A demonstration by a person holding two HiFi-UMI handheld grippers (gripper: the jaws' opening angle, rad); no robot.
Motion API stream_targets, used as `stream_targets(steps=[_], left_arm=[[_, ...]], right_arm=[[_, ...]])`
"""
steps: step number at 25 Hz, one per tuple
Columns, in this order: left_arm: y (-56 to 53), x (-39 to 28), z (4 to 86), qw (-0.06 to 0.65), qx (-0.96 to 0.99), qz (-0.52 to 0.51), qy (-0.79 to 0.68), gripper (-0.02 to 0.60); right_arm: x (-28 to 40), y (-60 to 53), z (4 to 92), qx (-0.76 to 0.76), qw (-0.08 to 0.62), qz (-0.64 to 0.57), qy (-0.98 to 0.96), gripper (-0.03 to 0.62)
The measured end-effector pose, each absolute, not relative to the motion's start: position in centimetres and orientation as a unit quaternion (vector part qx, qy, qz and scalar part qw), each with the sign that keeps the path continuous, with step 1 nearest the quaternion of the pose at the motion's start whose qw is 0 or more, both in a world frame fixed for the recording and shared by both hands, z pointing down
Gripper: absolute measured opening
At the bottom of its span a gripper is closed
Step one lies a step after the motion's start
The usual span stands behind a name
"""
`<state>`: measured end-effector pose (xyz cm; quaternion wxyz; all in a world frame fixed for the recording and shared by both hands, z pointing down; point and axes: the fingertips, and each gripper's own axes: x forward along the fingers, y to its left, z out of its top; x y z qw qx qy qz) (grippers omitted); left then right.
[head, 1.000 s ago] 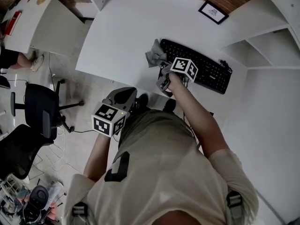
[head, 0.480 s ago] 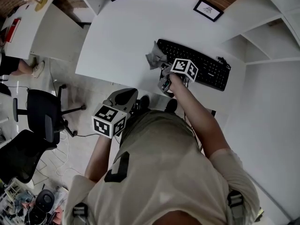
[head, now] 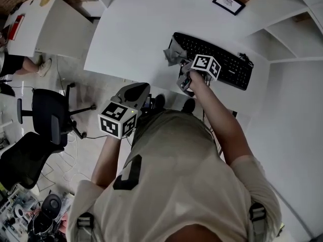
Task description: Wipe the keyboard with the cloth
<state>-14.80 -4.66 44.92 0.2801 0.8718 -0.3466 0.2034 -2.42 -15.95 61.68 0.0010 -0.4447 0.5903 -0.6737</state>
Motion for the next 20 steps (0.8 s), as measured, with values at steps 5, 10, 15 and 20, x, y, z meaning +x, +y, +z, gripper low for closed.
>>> stream_targets(steps=[5, 10, 15, 20], left_arm=[[-4.5, -15.1, 44.9, 0.279, 0.871, 0.202, -0.351, 0.005], [-4.5, -14.9, 44.9, 0.28, 0.873, 0.199, -0.348, 0.005], [-4.4, -14.2, 44.7, 0.28, 0.876, 0.197, -0.34, 0.005], [-4.3, -13.5, 44.6, 0.275, 0.879, 0.2, -0.333, 0.005]], right_arm=[[-2.1, -15.8, 61.7, -0.447, 0.002, -0.671, 0.591, 0.015], [-1.5, -15.6, 61.7, -0.453, 0.005, -0.668, 0.59, 0.015], [-0.8, -15.2, 61.6, -0.458, 0.005, -0.666, 0.589, 0.015], [0.2, -14.8, 61.7, -0.463, 0.007, -0.664, 0.587, 0.015]])
